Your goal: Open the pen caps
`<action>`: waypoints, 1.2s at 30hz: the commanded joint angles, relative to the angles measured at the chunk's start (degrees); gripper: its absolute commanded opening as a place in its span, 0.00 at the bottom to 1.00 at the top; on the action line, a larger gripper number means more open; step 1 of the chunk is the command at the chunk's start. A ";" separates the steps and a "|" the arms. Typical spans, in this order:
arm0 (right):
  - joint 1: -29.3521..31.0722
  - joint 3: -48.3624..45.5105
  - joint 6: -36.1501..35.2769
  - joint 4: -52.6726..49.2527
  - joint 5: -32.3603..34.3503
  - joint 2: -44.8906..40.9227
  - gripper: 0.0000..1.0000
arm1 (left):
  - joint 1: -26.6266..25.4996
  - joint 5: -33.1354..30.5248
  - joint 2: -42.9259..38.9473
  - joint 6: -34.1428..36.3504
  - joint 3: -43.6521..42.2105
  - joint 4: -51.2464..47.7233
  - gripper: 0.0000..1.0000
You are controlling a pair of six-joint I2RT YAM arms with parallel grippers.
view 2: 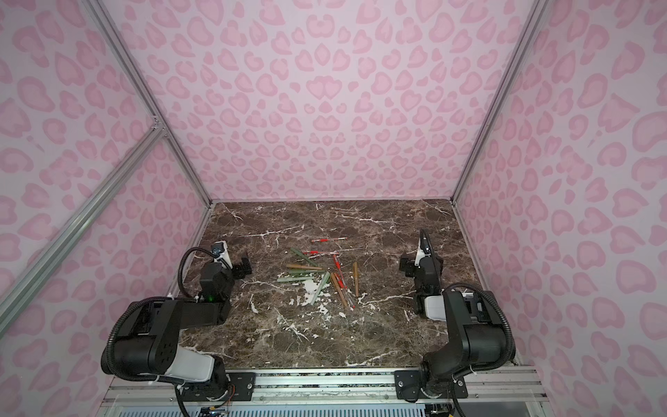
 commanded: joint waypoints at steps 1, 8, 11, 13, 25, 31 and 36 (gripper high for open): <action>0.05 0.21 -0.16 0.46 -0.20 0.27 0.99 | -0.10 -0.85 -0.41 0.16 -0.18 1.79 0.98; 0.04 0.23 -0.16 0.53 -0.27 0.23 0.99 | -0.15 -0.87 -0.46 0.16 -0.16 1.51 0.98; 0.05 0.22 -0.16 0.53 -0.30 0.27 0.99 | -0.12 -0.87 -0.42 0.15 -0.11 1.54 0.97; 0.06 0.28 -0.16 0.51 -0.21 0.27 0.99 | -0.14 -0.86 -0.49 0.15 -0.14 1.61 0.97; 0.06 0.14 -0.16 0.58 -0.34 0.15 0.99 | -0.10 -0.75 -0.59 0.07 0.00 1.10 0.97; 0.64 0.87 -0.22 -3.98 0.80 -4.79 0.99 | -0.07 0.92 -4.15 0.80 4.43 -8.09 0.97; 4.13 5.22 3.58 -24.00 1.39 -16.75 0.99 | -0.10 1.74 -4.60 1.13 28.71 -47.41 0.97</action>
